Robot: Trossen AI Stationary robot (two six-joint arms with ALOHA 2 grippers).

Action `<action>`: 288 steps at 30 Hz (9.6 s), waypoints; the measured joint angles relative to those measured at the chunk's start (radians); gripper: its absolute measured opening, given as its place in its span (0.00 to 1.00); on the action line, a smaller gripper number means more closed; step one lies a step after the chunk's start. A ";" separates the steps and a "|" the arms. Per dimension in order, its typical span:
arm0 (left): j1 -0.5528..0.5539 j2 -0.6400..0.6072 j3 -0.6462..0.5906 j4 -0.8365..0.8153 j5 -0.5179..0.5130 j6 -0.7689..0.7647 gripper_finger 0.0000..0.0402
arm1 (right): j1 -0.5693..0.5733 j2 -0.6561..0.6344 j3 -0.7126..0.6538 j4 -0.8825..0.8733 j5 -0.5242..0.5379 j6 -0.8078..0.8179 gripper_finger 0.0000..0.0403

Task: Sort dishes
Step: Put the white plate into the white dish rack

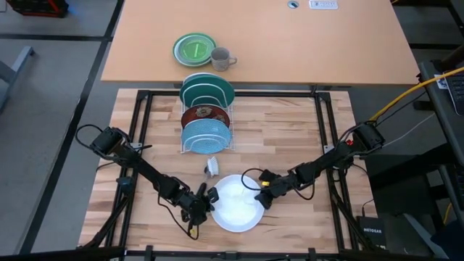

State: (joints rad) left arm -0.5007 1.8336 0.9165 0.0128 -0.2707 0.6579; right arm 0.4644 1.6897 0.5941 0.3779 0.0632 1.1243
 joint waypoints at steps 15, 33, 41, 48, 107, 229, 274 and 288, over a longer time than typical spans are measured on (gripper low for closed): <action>-0.030 0.004 -0.001 0.033 -0.074 0.011 0.01 | 0.000 0.000 0.000 0.002 -0.021 -0.040 0.27; -0.067 0.001 -0.010 0.035 -0.119 0.001 0.01 | -0.020 -0.001 0.001 0.021 0.043 -0.142 0.27; -0.084 0.001 -0.010 0.015 -0.156 -0.048 0.01 | -0.122 -0.001 0.002 0.072 0.001 -0.233 0.27; -0.086 0.000 -0.010 -0.015 -0.224 -0.059 0.01 | -0.170 -0.001 0.002 0.065 -0.101 -0.296 0.27; -0.106 -0.002 -0.008 -0.079 -0.325 -0.158 0.08 | -0.265 -0.002 0.010 0.411 -0.020 -0.384 0.20; -0.103 -0.968 0.123 -0.767 -0.782 -0.933 0.21 | -0.902 -0.151 0.678 0.071 -0.217 -1.631 0.12; 0.110 -0.970 0.123 -0.849 -0.789 -0.943 0.21 | -0.955 0.290 0.679 0.208 -0.361 -1.648 0.18; 0.110 -0.970 0.123 -0.870 -0.788 -0.949 0.21 | -0.955 0.290 0.679 0.200 -0.360 -1.648 0.31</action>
State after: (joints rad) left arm -0.3908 0.8635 1.0393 -0.8570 -1.0588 -0.2913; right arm -0.4908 1.9797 1.2732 0.5780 -0.2964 -0.5232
